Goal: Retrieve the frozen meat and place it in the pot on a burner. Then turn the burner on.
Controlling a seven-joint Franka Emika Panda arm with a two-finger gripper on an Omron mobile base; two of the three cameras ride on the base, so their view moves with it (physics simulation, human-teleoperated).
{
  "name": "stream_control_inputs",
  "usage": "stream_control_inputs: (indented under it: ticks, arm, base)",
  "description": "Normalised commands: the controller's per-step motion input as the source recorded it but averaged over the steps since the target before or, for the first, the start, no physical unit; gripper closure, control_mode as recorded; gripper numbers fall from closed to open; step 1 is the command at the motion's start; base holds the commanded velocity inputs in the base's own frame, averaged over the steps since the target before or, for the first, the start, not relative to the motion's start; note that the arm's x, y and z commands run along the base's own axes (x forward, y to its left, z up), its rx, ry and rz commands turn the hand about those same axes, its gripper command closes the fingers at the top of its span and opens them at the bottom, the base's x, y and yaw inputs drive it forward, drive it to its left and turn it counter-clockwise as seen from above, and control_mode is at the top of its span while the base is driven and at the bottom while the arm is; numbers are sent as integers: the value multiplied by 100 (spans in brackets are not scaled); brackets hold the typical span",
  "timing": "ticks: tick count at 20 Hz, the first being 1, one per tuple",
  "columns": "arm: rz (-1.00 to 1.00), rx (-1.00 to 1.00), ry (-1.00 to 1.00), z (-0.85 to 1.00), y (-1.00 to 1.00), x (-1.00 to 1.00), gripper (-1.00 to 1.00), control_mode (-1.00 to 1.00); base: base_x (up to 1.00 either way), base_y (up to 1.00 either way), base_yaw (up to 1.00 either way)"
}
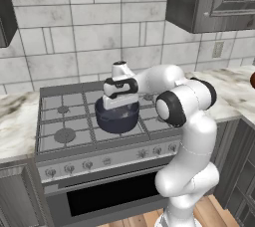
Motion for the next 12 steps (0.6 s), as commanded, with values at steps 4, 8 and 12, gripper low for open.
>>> stream_control_inputs:
  ticks: [4, 8, 12]
  arm:
    - [0, -2, -5, 34, 2, -8, -100, -100]
    - [0, -1, -24, 64, 12, -37, -100, -100]
    - [-1, 0, -34, 58, 8, -72, -100, -100]
  base:
    - [0, 0, 0]
    - [0, 0, 0]
    - [0, 0, 0]
